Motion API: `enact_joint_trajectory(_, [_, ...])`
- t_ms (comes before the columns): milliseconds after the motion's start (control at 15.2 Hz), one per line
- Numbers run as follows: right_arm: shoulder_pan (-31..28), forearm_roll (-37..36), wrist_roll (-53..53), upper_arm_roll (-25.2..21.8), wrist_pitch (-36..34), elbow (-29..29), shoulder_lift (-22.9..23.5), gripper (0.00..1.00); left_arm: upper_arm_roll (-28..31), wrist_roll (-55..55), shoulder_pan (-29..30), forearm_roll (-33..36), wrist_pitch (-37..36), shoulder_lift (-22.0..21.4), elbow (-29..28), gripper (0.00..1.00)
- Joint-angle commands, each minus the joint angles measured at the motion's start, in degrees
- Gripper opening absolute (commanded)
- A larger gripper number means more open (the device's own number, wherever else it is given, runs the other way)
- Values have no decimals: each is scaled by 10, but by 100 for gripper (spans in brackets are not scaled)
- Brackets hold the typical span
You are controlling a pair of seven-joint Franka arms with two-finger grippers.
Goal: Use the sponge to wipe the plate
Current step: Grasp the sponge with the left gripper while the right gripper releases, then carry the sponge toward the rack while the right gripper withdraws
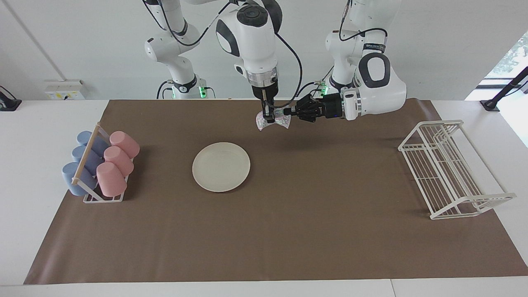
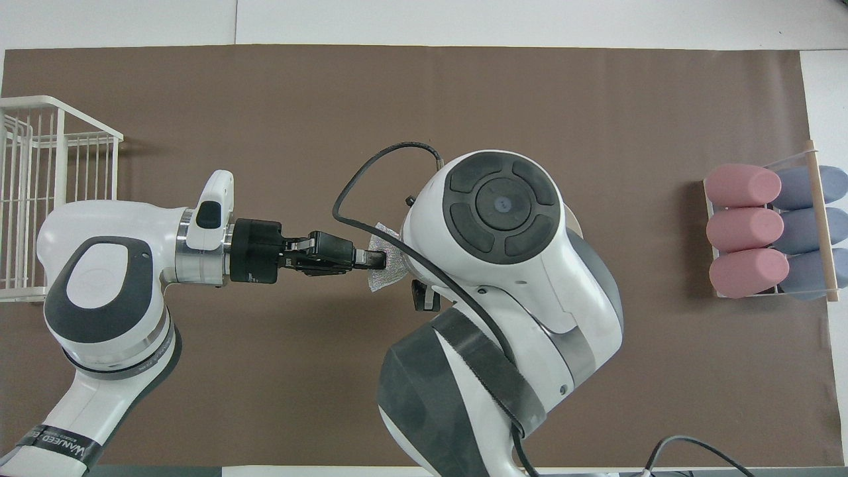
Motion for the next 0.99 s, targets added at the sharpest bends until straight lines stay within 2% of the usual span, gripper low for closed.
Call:
enact_joint_trajectory(0, [-11, -4, 7, 5, -20, -8, -12, 100, 6, -7, -10, -4, 5, 7, 7, 0])
enact_joint_trajectory(197, [-31, -4, -1, 3, -58, -8, -35, 100, 6, -7, -8, -4, 4, 7, 7, 0])
enact_joint_trajectory(526, [-115, -3, -102, 2, -142, -9, -70, 100, 9, -5, -3, 9, 3, 7, 3, 0])
enact_joint_trajectory(789, [-218, -3, -230, 2, -183, -16, -78, 100, 10, -10, 12, 98, 1, 5, 4, 0])
enact_joint_trajectory(920, [-277, -3, -329, 2, -202, -16, -84, 100, 11, -45, 12, 148, 3, 0, 10, 0])
